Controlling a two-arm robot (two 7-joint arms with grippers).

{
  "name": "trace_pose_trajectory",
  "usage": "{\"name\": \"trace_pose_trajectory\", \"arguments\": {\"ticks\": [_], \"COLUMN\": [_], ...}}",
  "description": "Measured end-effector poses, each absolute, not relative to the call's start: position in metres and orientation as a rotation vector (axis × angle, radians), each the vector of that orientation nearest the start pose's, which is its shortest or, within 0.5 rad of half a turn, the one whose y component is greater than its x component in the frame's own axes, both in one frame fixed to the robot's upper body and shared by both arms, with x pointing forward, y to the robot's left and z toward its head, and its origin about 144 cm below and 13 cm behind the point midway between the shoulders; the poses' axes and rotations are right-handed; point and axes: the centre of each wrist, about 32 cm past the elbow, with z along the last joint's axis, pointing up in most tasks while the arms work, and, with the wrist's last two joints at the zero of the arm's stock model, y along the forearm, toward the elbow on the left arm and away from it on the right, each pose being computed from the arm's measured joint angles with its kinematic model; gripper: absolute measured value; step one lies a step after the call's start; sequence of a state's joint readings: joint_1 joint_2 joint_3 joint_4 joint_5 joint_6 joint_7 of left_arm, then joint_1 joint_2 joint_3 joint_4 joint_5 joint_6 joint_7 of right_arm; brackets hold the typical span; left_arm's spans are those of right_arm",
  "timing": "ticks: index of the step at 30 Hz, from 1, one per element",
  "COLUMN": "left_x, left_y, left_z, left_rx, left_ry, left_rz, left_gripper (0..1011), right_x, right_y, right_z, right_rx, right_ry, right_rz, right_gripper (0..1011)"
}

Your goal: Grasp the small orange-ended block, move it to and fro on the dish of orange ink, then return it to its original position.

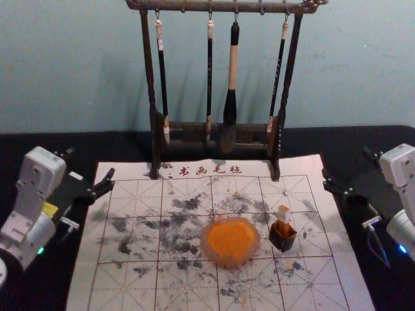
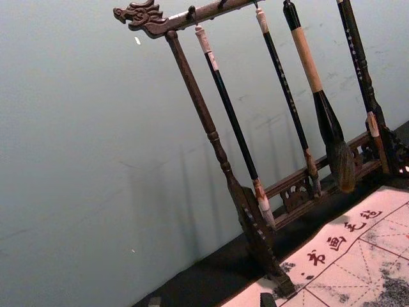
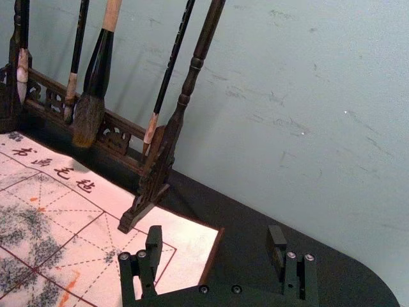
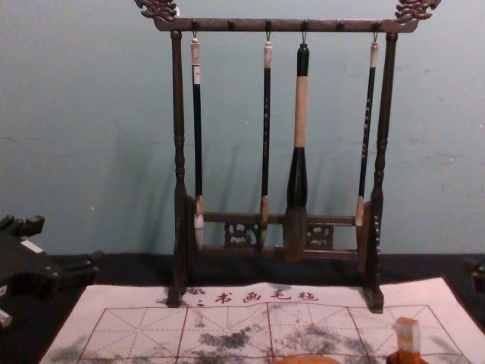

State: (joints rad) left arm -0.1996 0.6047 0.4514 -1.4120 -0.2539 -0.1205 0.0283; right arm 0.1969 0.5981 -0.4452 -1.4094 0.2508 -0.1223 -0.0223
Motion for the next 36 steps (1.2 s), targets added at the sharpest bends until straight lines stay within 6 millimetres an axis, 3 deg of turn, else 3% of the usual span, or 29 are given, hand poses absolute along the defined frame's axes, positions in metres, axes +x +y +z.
{"name": "trace_pose_trajectory", "arguments": {"ticks": [36], "left_x": [0.4886], "left_y": [0.3097], "left_z": [1.1398], "left_rx": [0.304], "left_ry": [-0.285], "left_rz": [1.248], "left_gripper": [1001], "right_x": [0.4886], "right_y": [-0.3096], "right_z": [1.1398], "right_rx": [-0.304], "right_ry": [-0.285], "right_rz": [-1.248], "right_gripper": [1002]}}
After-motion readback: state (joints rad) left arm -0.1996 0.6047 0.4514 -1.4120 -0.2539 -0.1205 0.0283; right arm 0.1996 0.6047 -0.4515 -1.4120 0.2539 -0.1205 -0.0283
